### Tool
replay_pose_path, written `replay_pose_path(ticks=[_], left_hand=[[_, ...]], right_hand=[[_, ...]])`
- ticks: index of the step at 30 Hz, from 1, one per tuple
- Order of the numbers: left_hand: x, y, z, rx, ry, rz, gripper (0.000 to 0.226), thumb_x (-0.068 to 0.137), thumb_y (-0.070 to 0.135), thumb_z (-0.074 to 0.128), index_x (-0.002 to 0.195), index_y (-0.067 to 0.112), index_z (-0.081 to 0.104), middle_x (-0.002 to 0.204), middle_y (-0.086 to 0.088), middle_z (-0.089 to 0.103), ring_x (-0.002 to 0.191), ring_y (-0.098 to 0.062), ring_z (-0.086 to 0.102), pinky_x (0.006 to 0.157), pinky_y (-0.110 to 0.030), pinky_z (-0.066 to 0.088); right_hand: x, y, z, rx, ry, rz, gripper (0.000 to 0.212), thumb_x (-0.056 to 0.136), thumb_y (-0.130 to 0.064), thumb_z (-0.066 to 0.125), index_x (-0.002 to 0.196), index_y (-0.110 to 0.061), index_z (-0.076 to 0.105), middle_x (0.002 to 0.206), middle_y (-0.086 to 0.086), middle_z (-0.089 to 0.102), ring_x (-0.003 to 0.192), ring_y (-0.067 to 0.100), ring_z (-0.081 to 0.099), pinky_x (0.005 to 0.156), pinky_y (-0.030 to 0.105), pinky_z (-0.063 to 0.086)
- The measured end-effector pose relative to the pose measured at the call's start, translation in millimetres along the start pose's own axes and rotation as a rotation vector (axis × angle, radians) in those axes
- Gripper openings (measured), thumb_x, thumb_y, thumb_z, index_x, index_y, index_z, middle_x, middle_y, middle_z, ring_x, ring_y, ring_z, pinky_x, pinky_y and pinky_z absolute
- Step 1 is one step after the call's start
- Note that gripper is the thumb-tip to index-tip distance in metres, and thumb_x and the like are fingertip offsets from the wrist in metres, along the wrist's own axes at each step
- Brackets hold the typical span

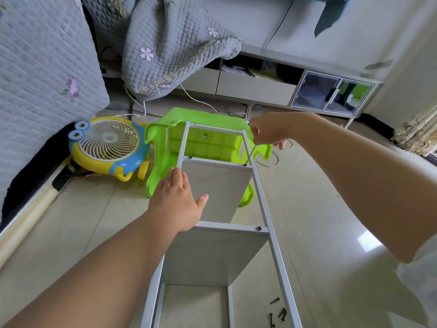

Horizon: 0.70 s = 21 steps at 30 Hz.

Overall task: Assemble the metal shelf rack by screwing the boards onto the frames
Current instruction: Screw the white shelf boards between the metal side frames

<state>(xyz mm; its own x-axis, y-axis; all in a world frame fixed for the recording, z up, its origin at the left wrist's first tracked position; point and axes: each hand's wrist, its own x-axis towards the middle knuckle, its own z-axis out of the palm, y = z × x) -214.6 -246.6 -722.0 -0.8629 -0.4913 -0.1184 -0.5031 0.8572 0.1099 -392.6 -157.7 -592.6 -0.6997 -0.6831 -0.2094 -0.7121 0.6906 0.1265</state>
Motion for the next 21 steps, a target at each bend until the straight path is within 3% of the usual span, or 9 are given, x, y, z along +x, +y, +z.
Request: replay_pose_path(ticks=[2,4,6,8,11,14,17,21], left_hand=[[0.4,-0.1,0.2,0.000,-0.007,-0.003,0.075,0.097,0.049,0.020,0.146,-0.004,-0.002,0.155,-0.017,-0.008,0.144,-0.026,-0.006,0.116,-0.034,0.001],[0.2,-0.1,0.6,0.001,-0.008,-0.008,0.075,0.097,0.049,0.020,0.145,-0.004,-0.002,0.155,-0.017,-0.008,0.144,-0.026,-0.006,0.117,-0.035,0.001],[-0.1,0.9,0.4,-0.003,-0.016,-0.008,0.075,0.097,0.048,0.021,0.146,-0.004,-0.003,0.155,-0.017,-0.008,0.144,-0.026,-0.007,0.117,-0.035,0.001],[-0.5,1.1,-0.6,-0.017,-0.021,-0.010,0.075,0.097,0.049,0.021,0.146,-0.003,-0.003,0.155,-0.017,-0.009,0.144,-0.025,-0.007,0.117,-0.034,0.000],[-2.3,0.4,-2.7,-0.038,-0.017,0.003,0.076,0.097,0.049,0.023,0.146,-0.004,-0.004,0.155,-0.017,-0.008,0.144,-0.026,-0.006,0.116,-0.034,0.000],[-2.2,-1.8,-2.4,-0.061,-0.010,0.001,0.077,0.097,0.049,0.023,0.145,-0.004,-0.005,0.155,-0.017,-0.009,0.144,-0.025,-0.006,0.116,-0.034,-0.001],[-2.9,-3.1,-1.6,-0.081,-0.011,-0.002,0.076,0.098,0.048,0.023,0.145,-0.004,-0.005,0.155,-0.017,-0.010,0.144,-0.025,-0.008,0.116,-0.034,-0.001],[-3.7,-3.1,-0.7,-0.099,0.002,0.001,0.076,0.098,0.047,0.023,0.145,-0.005,-0.005,0.155,-0.017,-0.010,0.144,-0.025,-0.008,0.116,-0.034,-0.002]], right_hand=[[1.0,-1.3,0.5,-0.051,-0.014,-0.017,0.017,0.091,-0.009,0.035,0.084,-0.003,0.049,0.054,0.006,0.050,0.043,0.019,0.050,0.058,0.029,0.049],[2.9,-2.0,4.0,-0.106,0.036,-0.020,0.031,0.094,-0.014,0.037,0.068,-0.002,0.049,0.035,-0.001,0.048,0.038,0.016,0.047,0.065,0.030,0.051],[3.2,-2.9,6.5,-0.107,0.087,0.032,0.044,0.095,-0.018,0.037,0.054,-0.006,0.043,0.017,-0.004,0.034,0.027,0.010,0.042,0.052,0.022,0.045],[0.5,-7.5,5.2,-0.053,0.095,0.093,0.048,0.096,-0.018,0.036,0.049,-0.007,0.038,0.014,-0.005,0.029,0.016,0.008,0.035,0.040,0.019,0.036],[-0.5,-13.5,5.2,-0.045,0.116,0.090,0.047,0.094,-0.017,0.040,0.047,-0.008,0.039,0.016,-0.003,0.031,0.032,0.013,0.044,0.048,0.020,0.034],[0.4,-22.6,5.8,-0.037,0.203,0.029,0.037,0.090,-0.018,0.045,0.055,-0.010,0.048,0.055,0.003,0.054,0.071,0.027,0.057,0.065,0.026,0.044],[2.8,-36.9,5.9,0.011,0.369,-0.130,0.022,0.090,-0.022,0.048,0.091,-0.011,0.067,0.097,0.010,0.065,0.097,0.031,0.059,0.083,0.033,0.048],[4.5,-59.7,16.6,0.043,0.429,-0.307,0.023,0.090,-0.015,0.048,0.102,-0.013,0.068,0.103,0.008,0.067,0.098,0.027,0.058,0.085,0.035,0.048]])
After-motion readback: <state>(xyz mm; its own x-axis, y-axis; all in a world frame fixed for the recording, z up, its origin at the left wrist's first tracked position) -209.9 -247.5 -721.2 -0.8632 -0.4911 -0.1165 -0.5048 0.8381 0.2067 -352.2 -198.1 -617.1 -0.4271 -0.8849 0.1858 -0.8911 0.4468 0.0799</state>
